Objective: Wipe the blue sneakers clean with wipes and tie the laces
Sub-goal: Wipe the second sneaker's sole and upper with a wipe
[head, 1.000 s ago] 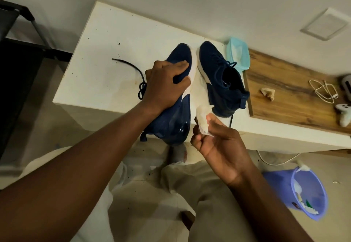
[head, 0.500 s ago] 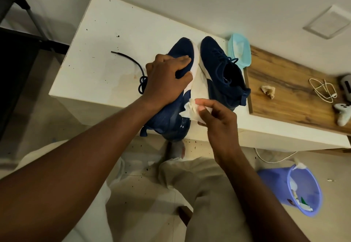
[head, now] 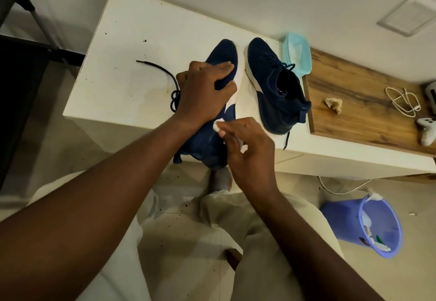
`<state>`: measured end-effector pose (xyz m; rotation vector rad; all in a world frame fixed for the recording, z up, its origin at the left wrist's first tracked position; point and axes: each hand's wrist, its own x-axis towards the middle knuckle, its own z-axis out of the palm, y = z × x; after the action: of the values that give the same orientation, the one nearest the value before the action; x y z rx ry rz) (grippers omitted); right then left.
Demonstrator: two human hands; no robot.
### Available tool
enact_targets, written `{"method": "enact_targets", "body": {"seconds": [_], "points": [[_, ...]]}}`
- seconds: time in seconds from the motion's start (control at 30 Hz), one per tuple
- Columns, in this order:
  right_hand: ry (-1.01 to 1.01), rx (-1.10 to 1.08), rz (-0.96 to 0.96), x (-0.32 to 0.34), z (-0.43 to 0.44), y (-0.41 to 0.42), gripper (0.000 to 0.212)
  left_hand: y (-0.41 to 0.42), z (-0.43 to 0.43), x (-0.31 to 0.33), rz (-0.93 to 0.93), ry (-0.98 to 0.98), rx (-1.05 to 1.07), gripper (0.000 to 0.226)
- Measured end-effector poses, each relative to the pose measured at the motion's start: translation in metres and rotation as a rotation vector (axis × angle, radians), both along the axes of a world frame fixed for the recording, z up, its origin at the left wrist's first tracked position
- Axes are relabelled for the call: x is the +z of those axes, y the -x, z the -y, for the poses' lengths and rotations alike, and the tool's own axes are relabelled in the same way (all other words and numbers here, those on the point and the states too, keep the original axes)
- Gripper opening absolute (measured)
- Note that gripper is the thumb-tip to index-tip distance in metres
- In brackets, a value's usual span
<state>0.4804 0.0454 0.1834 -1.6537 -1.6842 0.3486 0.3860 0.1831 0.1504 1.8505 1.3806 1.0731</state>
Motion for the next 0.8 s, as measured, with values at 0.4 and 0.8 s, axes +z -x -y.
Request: {"method": "enact_targets", "body": {"seconds": [0.4, 0.8], "points": [[0.033, 0.109, 0.042, 0.002, 0.008, -0.002, 0.015, 0.004, -0.001, -0.001, -0.009, 0.003, 0.031, 0.041], [0.090, -0.214, -0.021, -0.005, -0.058, -0.017, 0.020, -0.003, 0.002, -0.002, -0.009, 0.006, -0.016, 0.044]]}}
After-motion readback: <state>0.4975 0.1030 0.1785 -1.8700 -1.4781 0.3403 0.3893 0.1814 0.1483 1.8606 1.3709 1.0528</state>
